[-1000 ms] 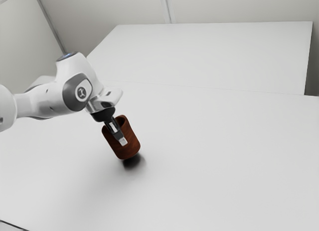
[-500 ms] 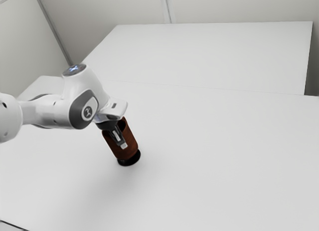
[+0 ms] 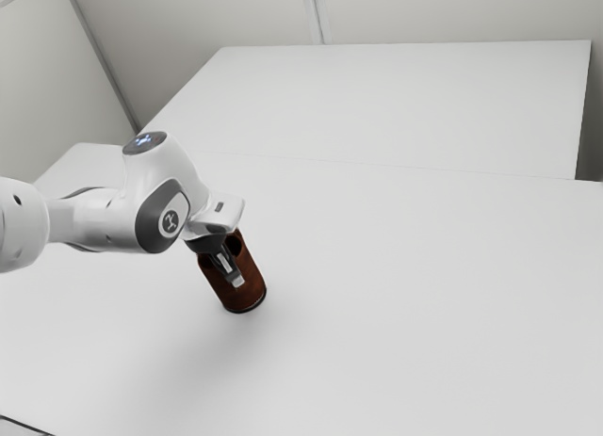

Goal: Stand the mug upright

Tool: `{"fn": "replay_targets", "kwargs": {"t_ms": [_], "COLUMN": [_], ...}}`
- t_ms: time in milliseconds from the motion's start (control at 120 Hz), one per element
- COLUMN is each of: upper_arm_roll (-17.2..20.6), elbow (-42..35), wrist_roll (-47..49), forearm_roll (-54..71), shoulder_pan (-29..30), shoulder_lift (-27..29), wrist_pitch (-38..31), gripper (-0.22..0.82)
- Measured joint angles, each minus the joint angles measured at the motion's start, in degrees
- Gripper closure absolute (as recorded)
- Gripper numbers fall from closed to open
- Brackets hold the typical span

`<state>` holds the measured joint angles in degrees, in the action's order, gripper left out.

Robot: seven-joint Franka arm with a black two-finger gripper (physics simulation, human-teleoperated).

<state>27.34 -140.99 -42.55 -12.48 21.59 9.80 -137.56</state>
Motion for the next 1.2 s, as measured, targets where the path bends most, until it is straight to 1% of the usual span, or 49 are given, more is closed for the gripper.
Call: {"fn": "replay_targets", "kwargs": {"t_ms": [58,142,217,308,408,592,725,800,858,950,1067,1100,1133,1167,1200], "upper_arm_roll": [0.00,0.00,0.05,0.03,0.06,0.21,0.36,0.18,0.15,-0.24,-0.97,-1.89,-3.80,-6.94,-11.15], "elbow": [-0.06,-0.09,-0.06,-0.04,-0.01,0.32,2.77,6.45,11.50,19.66,26.01,29.20,32.20,35.24,38.62], "wrist_roll": [-0.04,-0.13,-0.23,-0.36,-0.49,-0.81,-0.65,1.63,4.52,8.95,14.25,15.82,17.60,19.30,20.91], "forearm_roll": [-0.13,-0.24,-0.31,-0.35,-0.36,-0.36,-0.47,-0.50,-0.15,1.37,2.87,3.68,4.82,5.92,6.77], "shoulder_pan": [0.00,0.00,0.00,0.00,0.00,0.01,0.00,0.76,2.31,2.95,3.84,3.34,1.56,-1.50,-5.53], "shoulder_lift": [0.01,-0.05,0.02,0.12,0.20,1.44,3.79,4.07,4.04,3.55,2.49,1.11,-0.08,-1.64,-3.52], "wrist_pitch": [-0.02,-0.03,-0.04,-0.03,-0.01,0.41,3.99,7.62,11.96,18.78,25.34,27.44,29.69,31.92,34.13], "gripper": [0.60,0.41,0.29,0.19,0.12,0.05,0.03,0.02,0.01,0.01,0.01,0.01,0.00,0.00,0.00]}}
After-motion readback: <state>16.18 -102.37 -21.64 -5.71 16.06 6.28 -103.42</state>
